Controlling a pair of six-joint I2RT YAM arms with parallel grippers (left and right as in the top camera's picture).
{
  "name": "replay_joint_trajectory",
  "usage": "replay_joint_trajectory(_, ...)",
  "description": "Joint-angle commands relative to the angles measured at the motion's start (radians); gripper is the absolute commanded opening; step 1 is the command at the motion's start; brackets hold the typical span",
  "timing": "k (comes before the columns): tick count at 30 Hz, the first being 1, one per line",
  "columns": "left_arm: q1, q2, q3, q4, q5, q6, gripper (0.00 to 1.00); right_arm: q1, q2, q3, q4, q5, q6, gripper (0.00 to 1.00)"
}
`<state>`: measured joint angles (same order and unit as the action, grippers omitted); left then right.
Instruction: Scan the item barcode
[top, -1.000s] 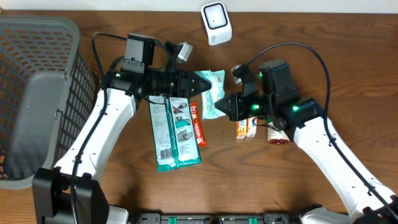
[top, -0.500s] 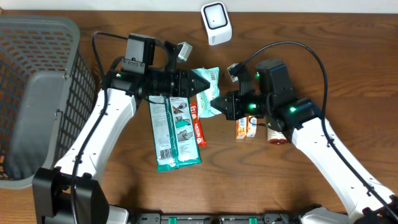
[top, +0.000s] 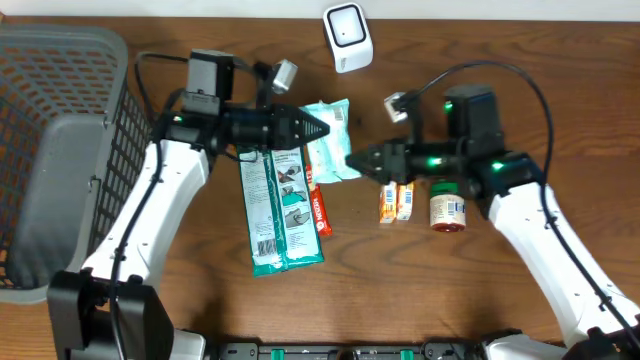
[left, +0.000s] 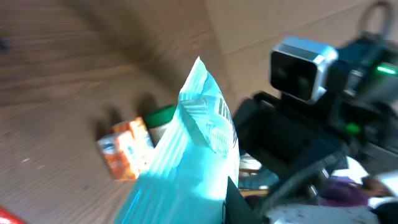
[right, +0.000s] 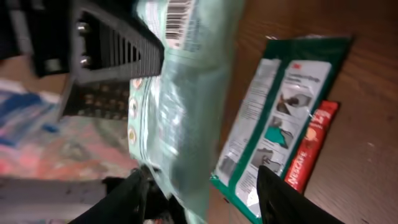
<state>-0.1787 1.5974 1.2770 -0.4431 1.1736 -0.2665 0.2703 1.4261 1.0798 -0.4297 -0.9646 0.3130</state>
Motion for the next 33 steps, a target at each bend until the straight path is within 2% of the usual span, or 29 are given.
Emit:
replay_joint_trajectory(1, 0.017, 0.003, 0.003, 0.012, 0.187, -0.016, 0.11, -0.055, -0.001, 0.013, 0.000, -0.233, -0.116, 0.53)
replay_joint_trajectory(9, 0.017, 0.003, 0.003, 0.035, 0.207, -0.024, 0.11, -0.059, -0.001, 0.013, 0.031, -0.335, -0.136, 0.48)
replay_joint_trajectory(24, 0.016, 0.003, 0.003, 0.037, 0.286, -0.027, 0.11, 0.051, 0.012, 0.013, 0.053, -0.229, -0.162, 0.40)
replay_joint_trajectory(30, 0.017, 0.003, 0.003, 0.057, 0.363, -0.031, 0.11, 0.043, 0.035, 0.013, 0.108, -0.218, -0.142, 0.54)
replay_joint_trajectory(33, 0.017, 0.003, 0.003, 0.057, 0.364, -0.039, 0.11, 0.029, 0.036, 0.013, 0.134, -0.219, -0.095, 0.71)
